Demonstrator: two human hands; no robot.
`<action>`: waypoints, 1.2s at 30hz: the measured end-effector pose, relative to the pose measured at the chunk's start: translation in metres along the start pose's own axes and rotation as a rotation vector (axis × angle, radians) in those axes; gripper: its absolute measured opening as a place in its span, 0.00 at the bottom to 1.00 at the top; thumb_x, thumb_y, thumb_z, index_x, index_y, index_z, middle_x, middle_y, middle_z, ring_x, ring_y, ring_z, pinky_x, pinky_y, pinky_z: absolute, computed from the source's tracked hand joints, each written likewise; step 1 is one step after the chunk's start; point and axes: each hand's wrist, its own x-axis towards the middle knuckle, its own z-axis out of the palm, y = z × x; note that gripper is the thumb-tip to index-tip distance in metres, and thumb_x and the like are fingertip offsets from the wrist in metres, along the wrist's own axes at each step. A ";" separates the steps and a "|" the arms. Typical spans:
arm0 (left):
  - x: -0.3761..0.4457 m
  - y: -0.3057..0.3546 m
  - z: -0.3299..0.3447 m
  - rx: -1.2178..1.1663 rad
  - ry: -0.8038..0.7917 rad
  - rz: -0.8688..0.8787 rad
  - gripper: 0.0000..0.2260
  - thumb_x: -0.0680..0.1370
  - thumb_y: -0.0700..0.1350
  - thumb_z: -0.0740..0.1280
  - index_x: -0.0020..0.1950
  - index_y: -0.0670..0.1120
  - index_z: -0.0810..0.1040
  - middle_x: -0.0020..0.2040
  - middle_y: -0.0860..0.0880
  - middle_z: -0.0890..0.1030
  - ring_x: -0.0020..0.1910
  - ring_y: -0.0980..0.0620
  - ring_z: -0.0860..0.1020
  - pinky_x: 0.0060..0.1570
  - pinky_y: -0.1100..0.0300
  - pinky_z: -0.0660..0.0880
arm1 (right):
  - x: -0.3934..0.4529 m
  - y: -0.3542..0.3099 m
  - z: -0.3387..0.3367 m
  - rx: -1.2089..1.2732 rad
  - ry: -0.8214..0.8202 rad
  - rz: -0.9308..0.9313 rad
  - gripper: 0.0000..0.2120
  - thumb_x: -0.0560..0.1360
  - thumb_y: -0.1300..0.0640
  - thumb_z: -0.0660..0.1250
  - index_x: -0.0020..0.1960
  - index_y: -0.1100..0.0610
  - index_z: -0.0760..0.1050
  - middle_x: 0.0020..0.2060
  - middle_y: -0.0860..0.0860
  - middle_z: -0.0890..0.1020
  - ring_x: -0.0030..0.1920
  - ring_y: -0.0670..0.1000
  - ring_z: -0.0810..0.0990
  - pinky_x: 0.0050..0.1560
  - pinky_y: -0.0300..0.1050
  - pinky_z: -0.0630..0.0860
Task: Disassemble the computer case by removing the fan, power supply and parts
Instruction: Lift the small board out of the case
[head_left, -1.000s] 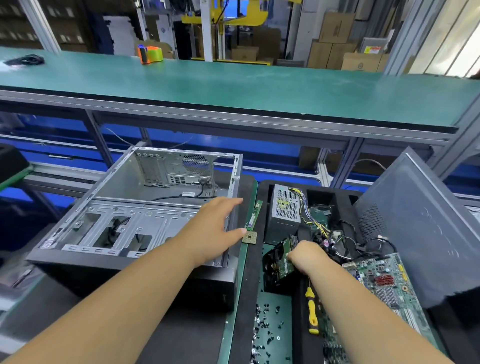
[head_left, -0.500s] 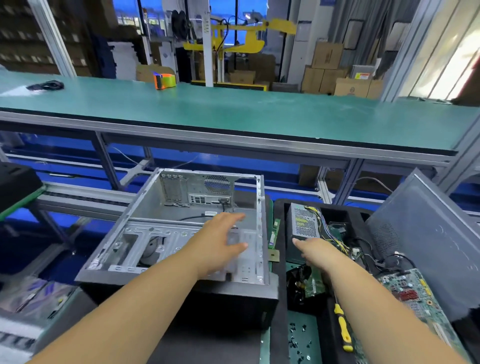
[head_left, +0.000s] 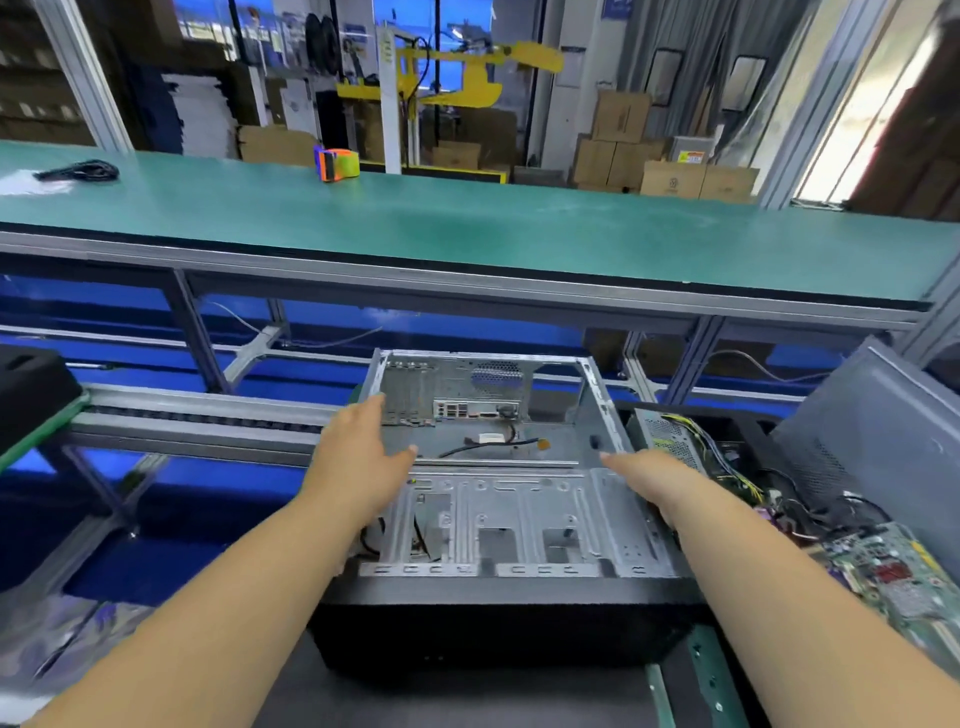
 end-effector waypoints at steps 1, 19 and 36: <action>0.004 -0.008 -0.002 0.004 0.002 -0.060 0.33 0.75 0.56 0.69 0.76 0.50 0.61 0.72 0.45 0.67 0.70 0.43 0.67 0.66 0.46 0.68 | 0.000 -0.001 0.001 0.020 0.003 0.015 0.31 0.80 0.43 0.62 0.75 0.62 0.64 0.72 0.60 0.69 0.69 0.62 0.70 0.60 0.52 0.68; 0.053 -0.016 0.002 -0.387 -0.294 -0.668 0.09 0.77 0.35 0.61 0.55 0.33 0.75 0.47 0.37 0.75 0.46 0.42 0.74 0.59 0.45 0.75 | 0.028 -0.021 -0.003 -0.017 -0.036 0.141 0.08 0.79 0.66 0.53 0.51 0.68 0.70 0.43 0.62 0.73 0.39 0.56 0.71 0.43 0.47 0.69; 0.100 -0.036 -0.031 -0.766 0.000 -0.284 0.13 0.72 0.38 0.73 0.51 0.54 0.77 0.49 0.47 0.83 0.50 0.43 0.81 0.54 0.44 0.78 | 0.064 -0.039 -0.002 0.604 0.239 -0.347 0.18 0.66 0.70 0.65 0.50 0.52 0.75 0.43 0.57 0.83 0.46 0.63 0.82 0.51 0.59 0.79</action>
